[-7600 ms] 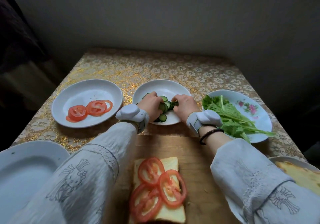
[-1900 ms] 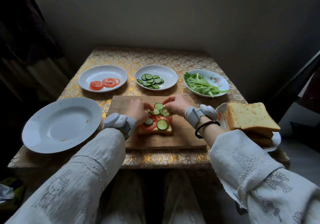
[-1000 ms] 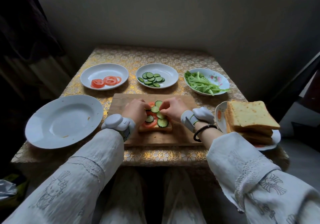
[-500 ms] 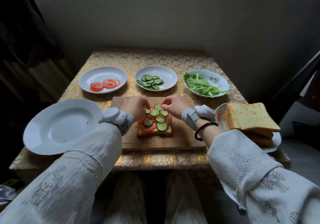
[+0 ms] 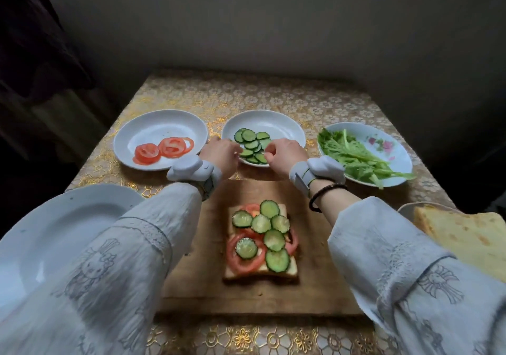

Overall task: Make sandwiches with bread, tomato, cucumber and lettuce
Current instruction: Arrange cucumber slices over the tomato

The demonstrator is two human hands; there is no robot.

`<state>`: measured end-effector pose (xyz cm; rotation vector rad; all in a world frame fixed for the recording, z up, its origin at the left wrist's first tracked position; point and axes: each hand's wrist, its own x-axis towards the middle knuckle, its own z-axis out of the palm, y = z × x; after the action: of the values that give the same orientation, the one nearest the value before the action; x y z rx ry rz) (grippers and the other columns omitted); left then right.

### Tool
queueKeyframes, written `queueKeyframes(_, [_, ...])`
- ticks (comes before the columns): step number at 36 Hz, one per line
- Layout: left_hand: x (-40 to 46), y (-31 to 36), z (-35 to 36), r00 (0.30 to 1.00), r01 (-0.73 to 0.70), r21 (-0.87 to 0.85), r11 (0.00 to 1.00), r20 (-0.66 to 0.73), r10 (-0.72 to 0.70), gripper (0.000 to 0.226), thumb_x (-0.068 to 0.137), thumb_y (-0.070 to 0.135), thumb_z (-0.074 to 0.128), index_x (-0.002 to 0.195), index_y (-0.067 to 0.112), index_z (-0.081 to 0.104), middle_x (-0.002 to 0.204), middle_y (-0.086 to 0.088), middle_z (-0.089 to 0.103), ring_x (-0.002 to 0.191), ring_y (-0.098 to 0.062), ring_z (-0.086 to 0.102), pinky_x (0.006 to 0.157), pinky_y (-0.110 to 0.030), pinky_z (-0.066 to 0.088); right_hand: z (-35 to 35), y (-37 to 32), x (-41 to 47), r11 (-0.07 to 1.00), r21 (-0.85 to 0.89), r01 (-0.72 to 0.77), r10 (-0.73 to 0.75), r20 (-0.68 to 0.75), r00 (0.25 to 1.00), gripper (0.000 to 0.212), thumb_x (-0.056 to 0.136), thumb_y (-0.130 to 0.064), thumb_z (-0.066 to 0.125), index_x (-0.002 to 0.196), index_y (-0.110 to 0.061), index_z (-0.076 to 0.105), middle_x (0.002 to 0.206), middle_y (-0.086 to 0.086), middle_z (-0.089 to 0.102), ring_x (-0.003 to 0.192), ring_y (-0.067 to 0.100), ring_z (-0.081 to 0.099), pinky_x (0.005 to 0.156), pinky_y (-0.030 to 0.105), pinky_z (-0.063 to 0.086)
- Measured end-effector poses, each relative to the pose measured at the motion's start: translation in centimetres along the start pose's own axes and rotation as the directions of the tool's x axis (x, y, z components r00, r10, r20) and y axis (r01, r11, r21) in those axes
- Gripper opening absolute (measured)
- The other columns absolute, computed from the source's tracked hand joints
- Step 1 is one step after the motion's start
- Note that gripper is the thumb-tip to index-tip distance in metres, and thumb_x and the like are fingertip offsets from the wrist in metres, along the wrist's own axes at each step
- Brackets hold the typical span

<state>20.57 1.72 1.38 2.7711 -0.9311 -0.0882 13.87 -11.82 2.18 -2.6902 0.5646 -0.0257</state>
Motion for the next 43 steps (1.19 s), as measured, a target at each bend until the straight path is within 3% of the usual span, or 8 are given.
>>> queueKeyframes(6, [2.2,0.8,0.6,0.999,0.031,-0.012,0.999,0.033,-0.031,0.029,0.093,0.026,0.050,0.116,0.024,0.067,0.120,-0.013,0.063,0.123,-0.031,0.043,0.098,-0.042,0.043,1.2,0.2,2.3,0.999,-0.052,-0.016,0.020,0.068,0.997,0.032,0.085,-0.034,0.060,0.111,-0.017,0.069,0.119,0.005,0.065,0.111,0.025,0.059,0.097,0.038,0.047])
queueKeyframes(12, [3.8,0.5,0.4,0.997,0.026,0.011,1.000,0.075,-0.027,0.026,0.087,0.032,0.060,0.110,0.027,0.071,0.115,-0.010,0.066,0.115,-0.031,0.050,0.092,-0.037,0.044,1.3,0.4,3.4,0.995,-0.094,0.034,-0.026,0.088,0.996,0.026,0.083,-0.020,0.057,0.101,-0.009,0.073,0.105,0.009,0.071,0.096,0.028,0.066,0.082,0.035,0.056])
queueKeyframes(17, [3.1,1.0,0.5,0.999,0.009,0.022,1.000,-0.032,-0.008,0.027,0.091,0.019,0.047,0.097,0.014,0.073,0.099,-0.014,0.070,0.097,-0.036,0.060,0.085,-0.038,0.045,1.5,0.2,2.5,0.983,-0.178,0.052,-0.056,-0.021,0.998,0.025,0.088,-0.014,0.045,0.094,-0.008,0.068,0.100,0.014,0.068,0.086,0.032,0.061,0.069,0.031,0.040])
queueKeyframes(23, [1.3,1.0,-0.3,0.986,0.024,-0.174,0.984,-0.157,-0.052,0.029,0.093,0.010,0.045,0.104,0.002,0.070,0.107,-0.020,0.069,0.100,-0.038,0.061,0.087,-0.041,0.048,0.3,0.2,0.4,0.998,0.065,0.016,-0.010,-0.094,0.996,0.029,0.092,-0.018,0.043,0.105,-0.008,0.068,0.109,0.014,0.068,0.103,0.032,0.061,0.084,0.033,0.047])
queueKeyframes(28, [-0.7,1.6,-2.4,0.951,0.104,-0.419,0.902,-0.223,-0.214,0.028,0.094,0.011,0.048,0.110,0.005,0.069,0.116,-0.015,0.068,0.110,-0.031,0.060,0.096,-0.033,0.045,-1.6,0.3,-2.0,0.968,0.248,-0.032,0.064,-0.122,0.990,0.029,0.092,-0.015,0.044,0.105,-0.009,0.070,0.111,0.011,0.069,0.107,0.028,0.060,0.089,0.032,0.047])
queueKeyframes(33, [-4.0,2.2,-3.0,0.996,0.089,-0.468,0.879,0.063,-0.067,0.025,0.091,0.013,0.058,0.109,0.000,0.070,0.102,-0.019,0.071,0.076,-0.012,0.061,0.065,-0.020,0.046,-2.5,0.5,-4.4,0.963,0.263,-0.053,0.073,-0.066,0.995,0.030,0.093,-0.013,0.045,0.102,-0.001,0.071,0.108,0.016,0.070,0.102,0.031,0.062,0.086,0.035,0.049])
queueKeyframes(37, [-6.7,2.7,-3.0,0.988,0.113,-0.543,0.832,0.151,-0.035,0.025,0.090,0.006,0.059,0.109,-0.007,0.068,0.063,-0.009,0.059,0.032,0.007,0.048,0.038,-0.004,0.034,-2.5,0.6,-6.8,0.955,0.282,-0.089,0.091,0.007,0.996,0.030,0.091,-0.013,0.047,0.100,0.003,0.071,0.100,0.023,0.071,0.080,0.028,0.061,0.070,0.031,0.047])
queueKeyframes(43, [-10.1,3.0,-2.5,0.965,0.150,-0.480,0.864,0.261,-0.022,0.023,0.091,0.012,0.059,0.109,0.003,0.070,0.057,0.008,0.054,0.029,0.009,0.044,0.036,-0.001,0.032,-1.5,0.9,-8.9,0.924,0.347,-0.164,0.134,0.110,0.985,0.033,0.092,-0.013,0.045,0.106,0.008,0.066,0.076,0.012,0.059,0.057,0.018,0.053,0.048,0.022,0.036])
